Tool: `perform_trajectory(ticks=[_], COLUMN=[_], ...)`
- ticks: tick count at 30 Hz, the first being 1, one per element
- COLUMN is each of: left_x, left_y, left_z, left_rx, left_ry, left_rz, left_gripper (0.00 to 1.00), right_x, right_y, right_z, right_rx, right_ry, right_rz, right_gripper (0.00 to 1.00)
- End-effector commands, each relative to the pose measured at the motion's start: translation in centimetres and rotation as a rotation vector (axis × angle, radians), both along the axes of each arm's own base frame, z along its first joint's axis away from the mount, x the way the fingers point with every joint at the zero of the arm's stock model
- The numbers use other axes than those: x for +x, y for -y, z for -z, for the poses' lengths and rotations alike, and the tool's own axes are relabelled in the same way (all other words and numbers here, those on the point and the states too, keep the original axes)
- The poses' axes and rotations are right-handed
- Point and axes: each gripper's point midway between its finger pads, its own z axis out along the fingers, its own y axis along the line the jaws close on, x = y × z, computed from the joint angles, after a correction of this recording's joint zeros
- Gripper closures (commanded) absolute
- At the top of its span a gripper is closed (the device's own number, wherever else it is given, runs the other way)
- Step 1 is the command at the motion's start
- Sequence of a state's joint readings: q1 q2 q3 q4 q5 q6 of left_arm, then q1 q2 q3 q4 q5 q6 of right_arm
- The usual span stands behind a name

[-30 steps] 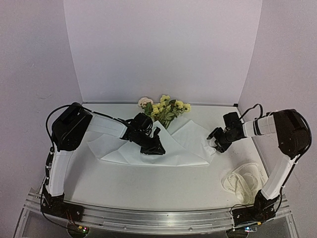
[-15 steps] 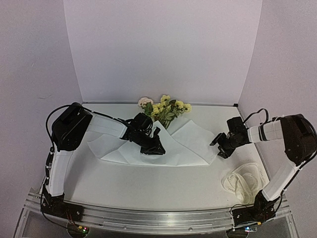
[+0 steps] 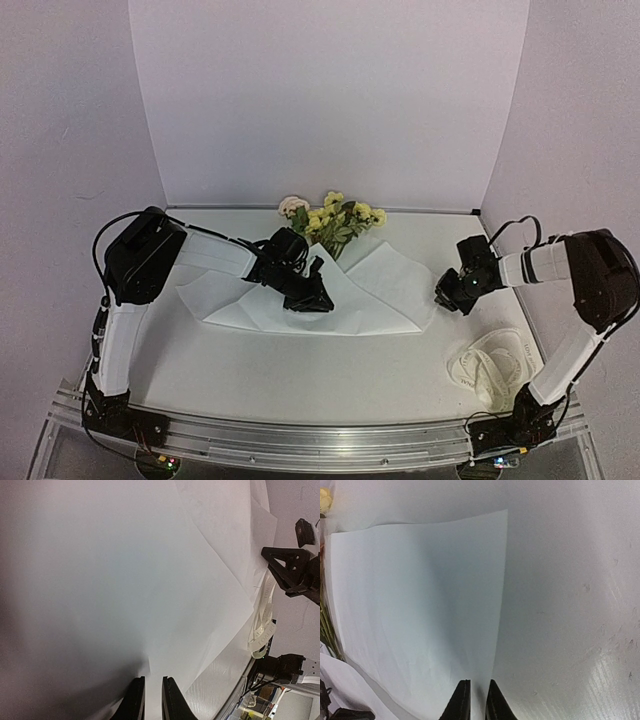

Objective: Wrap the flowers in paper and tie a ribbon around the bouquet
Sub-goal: Pick up the one-fourth-folded wrapping paper from the center of the board.

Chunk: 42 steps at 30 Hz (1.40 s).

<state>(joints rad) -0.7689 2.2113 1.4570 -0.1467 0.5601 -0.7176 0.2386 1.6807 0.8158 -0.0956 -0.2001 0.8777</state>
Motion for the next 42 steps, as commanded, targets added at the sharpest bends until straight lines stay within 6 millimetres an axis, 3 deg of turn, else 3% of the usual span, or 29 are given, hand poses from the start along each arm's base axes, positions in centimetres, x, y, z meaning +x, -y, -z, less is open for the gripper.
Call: perform_trajectory(ticks=[1,6,14,22,26,34,38,42], left_x=[0.0,-0.5,-2.7,-3.5,-5.0,-8.2,-8.3,-7.2], left_y=[0.5,1.0,2.8,5.3,6.7,8.2,8.7,9.6], left_z=[0.2,0.1,-0.8,-5.4,-7.1,-6.5,-5.8,-4.1], left_rx=[-0.003,-0.012,-0.041,-0.136,-0.162,-0.168,-0.160,-0.130], left_ry=[-0.013,-0.020,-0.033,0.051,0.075,0.049,0.043,0.047], left_rz=[-0.003,-0.002,-0.021,0.015,0.080,0.161,0.170,0.147], left_gripper=[0.85,0.85,0.85,0.79,0.79,0.85,0.85,0.87], right_x=[1.1,0.3,-2.8,-4.9,-5.0,-4.9,-5.0,-5.3], right_y=[0.1,0.1,1.4,1.8,1.9,2.2,2.4,2.3], right_z=[-3.8,-5.8,-9.7,-10.4,-10.2,-10.5,-10.7,-11.2], right_rx=[0.000,0.015,-0.043,-0.081,-0.096,-0.113,-0.117,-0.110], right_ry=[0.111,0.150,0.246,0.255,0.248,0.246,0.249,0.255], right_rz=[0.016,0.004,-0.051,-0.111,-0.116,-0.108,-0.105,-0.106], right_gripper=[1.00,1.00,1.00,1.00,1.00,1.00,1.00,1.00])
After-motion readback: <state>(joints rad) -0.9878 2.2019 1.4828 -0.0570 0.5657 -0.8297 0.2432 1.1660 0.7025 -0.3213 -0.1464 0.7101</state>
